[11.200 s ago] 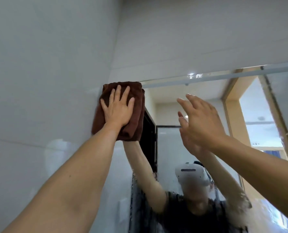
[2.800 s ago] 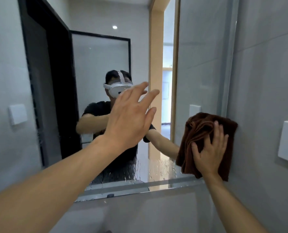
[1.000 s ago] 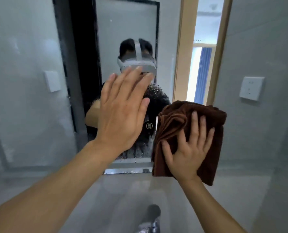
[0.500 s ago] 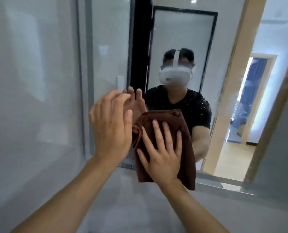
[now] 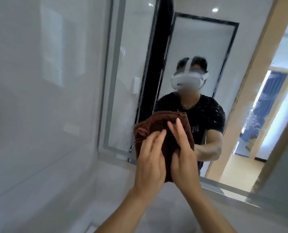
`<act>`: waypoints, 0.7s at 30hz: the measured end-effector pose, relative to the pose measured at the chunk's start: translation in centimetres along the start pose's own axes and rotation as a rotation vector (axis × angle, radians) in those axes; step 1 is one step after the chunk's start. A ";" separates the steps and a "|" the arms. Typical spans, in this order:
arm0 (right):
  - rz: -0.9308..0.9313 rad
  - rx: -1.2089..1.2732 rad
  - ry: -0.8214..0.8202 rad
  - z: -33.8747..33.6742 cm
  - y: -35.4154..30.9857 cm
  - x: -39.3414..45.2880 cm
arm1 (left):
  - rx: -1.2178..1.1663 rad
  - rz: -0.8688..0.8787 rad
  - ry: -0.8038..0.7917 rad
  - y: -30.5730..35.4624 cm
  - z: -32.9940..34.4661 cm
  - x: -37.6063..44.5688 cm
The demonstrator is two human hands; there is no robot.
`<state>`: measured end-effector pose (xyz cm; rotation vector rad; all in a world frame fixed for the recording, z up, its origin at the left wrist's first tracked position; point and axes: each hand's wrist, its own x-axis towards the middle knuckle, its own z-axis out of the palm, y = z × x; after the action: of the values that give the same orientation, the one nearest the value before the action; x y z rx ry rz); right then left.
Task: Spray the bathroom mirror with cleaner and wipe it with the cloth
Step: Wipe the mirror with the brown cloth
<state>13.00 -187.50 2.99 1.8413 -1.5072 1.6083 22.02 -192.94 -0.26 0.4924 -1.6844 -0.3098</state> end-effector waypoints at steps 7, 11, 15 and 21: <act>-0.016 0.048 -0.032 -6.8 -2.0 0.5 | 0.402 -0.033 0.152 0.3 5.8 1.4; -0.148 -0.142 0.008 -12.4 -2.8 1.1 | 0.474 -0.014 0.227 0.4 7.9 1.6; -0.175 -0.278 0.118 -16.6 -2.4 1.6 | 0.479 0.069 0.170 4.7 11.7 1.0; -0.150 -0.413 0.297 -21.0 -1.6 2.5 | 0.351 0.444 -0.025 14.2 18.2 0.8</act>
<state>2.03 -172.35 13.07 1.3879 -1.4016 1.3112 1.93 -182.27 3.97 0.3554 -1.8270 0.3096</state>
